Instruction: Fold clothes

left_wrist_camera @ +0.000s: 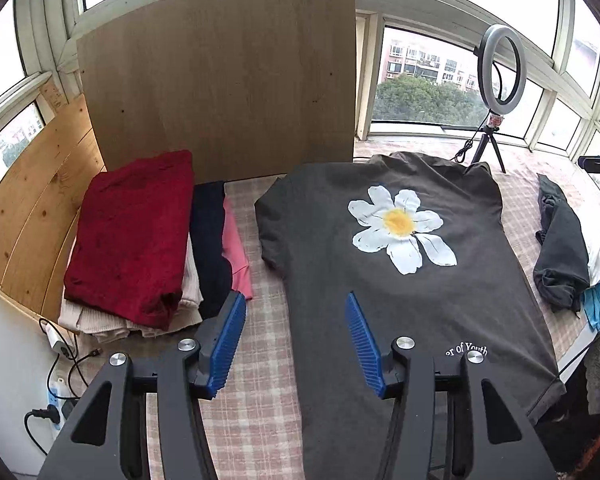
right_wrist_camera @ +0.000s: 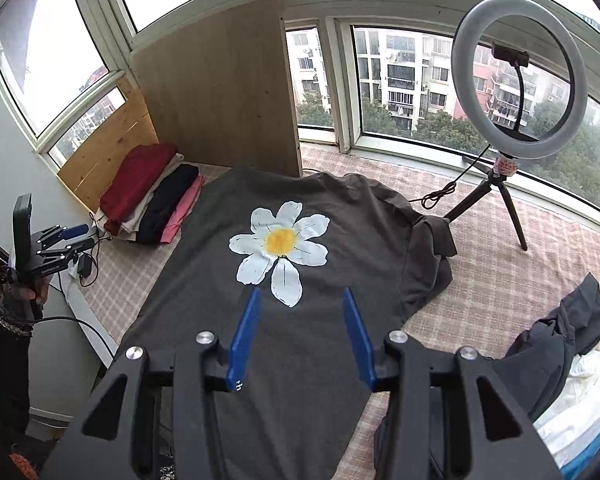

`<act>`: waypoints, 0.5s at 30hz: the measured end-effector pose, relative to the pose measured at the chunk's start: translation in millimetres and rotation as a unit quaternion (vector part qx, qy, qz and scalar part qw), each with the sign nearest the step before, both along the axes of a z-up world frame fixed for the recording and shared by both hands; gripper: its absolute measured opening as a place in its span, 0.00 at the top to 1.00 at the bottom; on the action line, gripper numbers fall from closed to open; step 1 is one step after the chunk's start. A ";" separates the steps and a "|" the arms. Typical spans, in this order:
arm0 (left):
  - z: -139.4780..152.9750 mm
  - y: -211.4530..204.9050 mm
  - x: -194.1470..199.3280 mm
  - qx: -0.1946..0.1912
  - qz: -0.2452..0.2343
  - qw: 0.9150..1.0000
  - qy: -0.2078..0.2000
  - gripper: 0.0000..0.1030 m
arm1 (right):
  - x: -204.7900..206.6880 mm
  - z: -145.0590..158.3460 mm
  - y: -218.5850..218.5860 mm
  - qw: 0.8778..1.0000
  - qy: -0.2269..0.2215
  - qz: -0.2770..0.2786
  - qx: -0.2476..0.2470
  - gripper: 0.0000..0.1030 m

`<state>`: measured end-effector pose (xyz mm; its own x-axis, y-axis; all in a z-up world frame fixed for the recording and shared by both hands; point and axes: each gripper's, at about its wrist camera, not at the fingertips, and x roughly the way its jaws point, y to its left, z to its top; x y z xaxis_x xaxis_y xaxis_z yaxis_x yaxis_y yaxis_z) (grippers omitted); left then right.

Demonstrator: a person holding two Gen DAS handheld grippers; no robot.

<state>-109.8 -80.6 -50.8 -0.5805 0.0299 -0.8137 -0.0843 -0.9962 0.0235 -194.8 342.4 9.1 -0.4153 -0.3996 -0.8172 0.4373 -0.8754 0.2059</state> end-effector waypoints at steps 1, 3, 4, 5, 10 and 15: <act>-6.6 3.2 -10.8 -0.005 0.000 1.000 -0.008 0.51 | -13.3 -12.7 -7.1 1.000 -0.007 0.007 0.000 0.59; -21.3 8.4 -30.2 -0.003 -0.004 1.000 -0.024 0.51 | -40.8 -34.7 -27.0 1.000 -0.011 0.019 0.012 0.59; -28.9 10.8 -39.7 0.000 -0.006 0.999 -0.032 0.51 | -54.8 -44.4 -38.3 0.999 -0.011 0.025 0.019 0.59; -36.6 12.7 -49.4 -0.005 -0.008 0.999 -0.038 0.51 | -68.6 -52.8 -49.9 0.999 -0.011 0.032 0.026 0.59; -77.9 7.2 -100.8 -0.018 -0.012 0.998 -0.060 0.50 | -126.6 -85.5 -118.5 0.994 -0.031 0.106 0.017 0.55; -120.4 -19.1 -143.3 0.030 0.012 0.996 -0.087 0.49 | -185.4 -125.0 -211.3 0.979 -0.028 0.197 0.043 0.44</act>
<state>-253.1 -99.7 -171.2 -0.4315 0.0703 -0.8994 -0.0583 -0.9970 -0.0499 -380.2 131.1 -115.9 -0.1967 -0.4479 -0.8722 0.7342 -0.6568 0.1717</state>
